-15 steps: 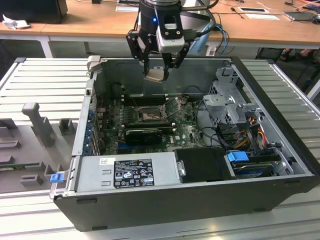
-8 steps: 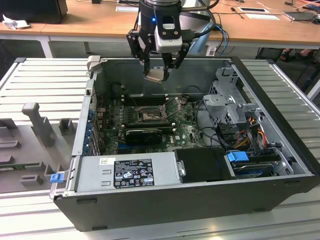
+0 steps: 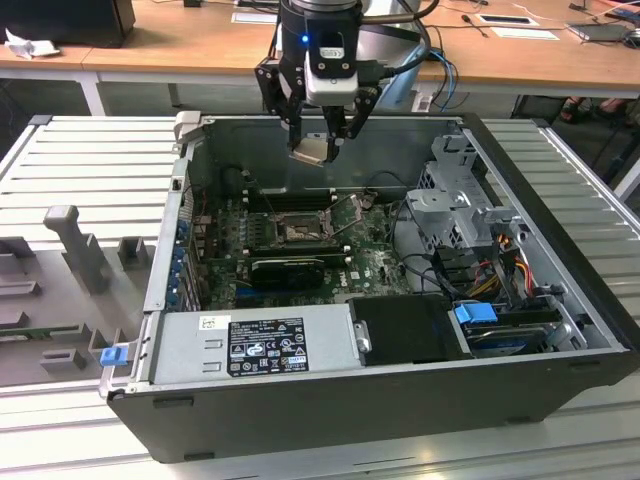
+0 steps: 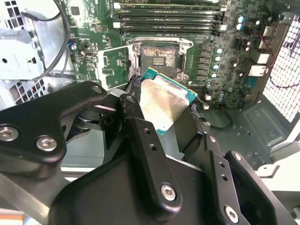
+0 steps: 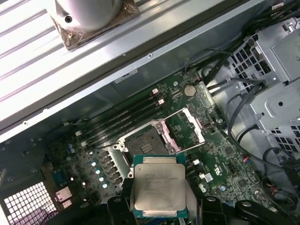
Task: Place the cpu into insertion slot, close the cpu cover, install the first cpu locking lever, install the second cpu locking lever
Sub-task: 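Place the cpu into insertion slot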
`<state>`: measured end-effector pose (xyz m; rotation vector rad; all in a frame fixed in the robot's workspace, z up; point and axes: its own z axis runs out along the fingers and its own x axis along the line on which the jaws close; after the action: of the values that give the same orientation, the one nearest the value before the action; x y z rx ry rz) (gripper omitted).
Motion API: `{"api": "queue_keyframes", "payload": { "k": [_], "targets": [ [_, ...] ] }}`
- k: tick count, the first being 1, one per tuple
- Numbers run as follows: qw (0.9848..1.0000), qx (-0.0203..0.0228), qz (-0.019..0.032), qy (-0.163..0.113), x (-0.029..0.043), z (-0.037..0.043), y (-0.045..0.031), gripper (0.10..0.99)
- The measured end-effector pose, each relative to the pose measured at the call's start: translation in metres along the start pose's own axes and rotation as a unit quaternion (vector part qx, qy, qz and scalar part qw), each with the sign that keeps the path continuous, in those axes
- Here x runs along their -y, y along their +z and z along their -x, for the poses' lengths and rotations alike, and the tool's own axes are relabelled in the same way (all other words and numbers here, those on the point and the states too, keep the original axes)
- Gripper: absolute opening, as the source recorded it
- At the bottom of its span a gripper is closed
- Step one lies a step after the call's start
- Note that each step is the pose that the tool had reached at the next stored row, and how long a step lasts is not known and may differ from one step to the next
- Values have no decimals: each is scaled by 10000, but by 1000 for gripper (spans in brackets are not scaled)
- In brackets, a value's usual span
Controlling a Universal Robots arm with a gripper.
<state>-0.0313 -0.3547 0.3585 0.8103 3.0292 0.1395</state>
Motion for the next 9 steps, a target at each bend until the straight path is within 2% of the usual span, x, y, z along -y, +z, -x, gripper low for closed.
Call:
{"api": "queue_keyframes", "payload": {
  "k": [9],
  "targets": [
    [9992, 35, 8, 399, 0, 0, 0, 525]
  ]
}}
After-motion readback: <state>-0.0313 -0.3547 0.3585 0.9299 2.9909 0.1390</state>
